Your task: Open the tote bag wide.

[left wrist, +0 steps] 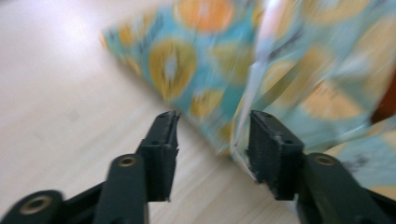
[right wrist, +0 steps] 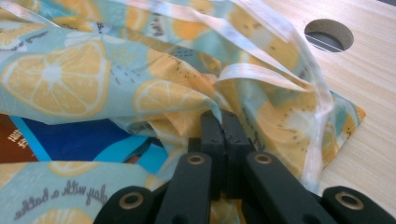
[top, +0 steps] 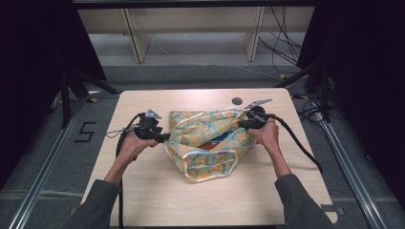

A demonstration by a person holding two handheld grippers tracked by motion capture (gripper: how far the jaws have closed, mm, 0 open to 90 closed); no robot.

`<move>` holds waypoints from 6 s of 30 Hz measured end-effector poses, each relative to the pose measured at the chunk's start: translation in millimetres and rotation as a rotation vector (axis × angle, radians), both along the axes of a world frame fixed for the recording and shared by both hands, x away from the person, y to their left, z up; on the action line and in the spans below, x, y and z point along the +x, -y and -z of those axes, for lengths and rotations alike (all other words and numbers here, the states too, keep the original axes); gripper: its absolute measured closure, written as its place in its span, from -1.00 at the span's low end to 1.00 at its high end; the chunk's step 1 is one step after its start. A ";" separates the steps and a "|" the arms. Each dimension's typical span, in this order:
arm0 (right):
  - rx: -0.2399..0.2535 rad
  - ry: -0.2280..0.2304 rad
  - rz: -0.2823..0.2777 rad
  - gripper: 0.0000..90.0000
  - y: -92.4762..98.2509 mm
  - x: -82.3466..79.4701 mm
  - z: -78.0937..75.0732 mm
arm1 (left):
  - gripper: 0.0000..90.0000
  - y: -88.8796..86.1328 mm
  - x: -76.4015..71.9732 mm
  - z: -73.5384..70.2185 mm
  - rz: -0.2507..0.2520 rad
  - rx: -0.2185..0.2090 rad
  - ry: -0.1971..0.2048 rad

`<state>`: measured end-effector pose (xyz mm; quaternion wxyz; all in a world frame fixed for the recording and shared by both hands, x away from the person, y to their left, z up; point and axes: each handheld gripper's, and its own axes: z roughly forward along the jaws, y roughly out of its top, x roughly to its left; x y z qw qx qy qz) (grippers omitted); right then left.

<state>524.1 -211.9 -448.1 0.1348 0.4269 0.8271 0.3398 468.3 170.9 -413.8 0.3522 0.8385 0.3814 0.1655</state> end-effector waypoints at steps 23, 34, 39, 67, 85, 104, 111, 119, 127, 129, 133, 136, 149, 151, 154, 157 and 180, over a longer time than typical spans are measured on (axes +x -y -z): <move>0.169 0.050 -0.060 0.37 12.5 -27.2 -29.4 | 0.70 88.6 27.8 27.7 0.184 0.128 -0.051; 0.052 -0.034 -0.296 -0.12 -30.3 -75.2 -20.3 | 0.87 82.5 37.3 26.7 0.154 0.090 -0.093; -0.026 -0.029 -0.260 -0.23 -34.4 -75.6 -1.0 | 0.86 78.1 44.3 22.5 0.131 0.075 -0.082; -0.088 0.071 -0.385 0.83 -23.8 -108.0 -21.6 | 0.10 76.2 59.1 -3.8 0.034 0.059 -0.041; -0.241 0.066 -0.156 1.00 -44.9 -11.8 -10.6 | 0.72 99.3 -12.8 34.5 0.340 0.175 -0.143; -0.183 0.015 -0.086 0.89 -32.4 6.3 -16.7 | 0.66 97.8 -23.9 21.7 0.347 0.088 -0.050; -0.160 -0.014 -0.199 0.80 -35.1 -34.8 -22.4 | 0.63 123.3 27.8 17.3 0.231 0.086 -0.059; -0.231 -0.046 -0.211 0.90 -5.4 -51.2 -9.6 | 0.74 99.7 67.2 30.1 0.102 0.044 -0.072; -0.172 -0.008 -0.182 0.83 0.1 -62.3 -17.2 | 0.55 102.8 44.0 14.0 0.136 0.013 -0.015; -0.154 0.020 -0.179 0.80 -1.7 -59.9 -19.9 | 0.46 104.0 31.9 5.5 0.162 0.008 0.006; -0.089 0.044 -0.114 0.72 -5.7 -51.0 -22.6 | 0.36 103.0 8.4 -0.1 0.217 0.010 0.017; -0.073 0.055 -0.107 0.74 -6.4 -40.1 -20.7 | 0.33 97.4 -6.2 1.2 0.259 0.008 0.005; -0.048 0.058 -0.062 0.65 1.1 -19.6 -26.5 | 0.22 79.2 -38.2 14.8 0.281 -0.090 0.003; -0.014 0.073 -0.074 0.60 2.8 -25.6 -31.1 | 0.15 79.7 -44.0 10.0 0.289 -0.099 0.014; 0.033 0.105 -0.078 0.50 5.5 -35.2 -37.2 | 0.01 78.7 -52.9 4.1 0.289 -0.105 0.036; 0.055 0.108 -0.087 0.37 11.8 -46.1 -46.3 | -0.12 74.7 -63.6 -4.0 0.261 -0.146 0.059; 0.102 0.160 -0.001 -0.04 67.2 -111.7 -31.6 | -0.52 28.8 -120.5 26.1 0.142 -0.219 0.080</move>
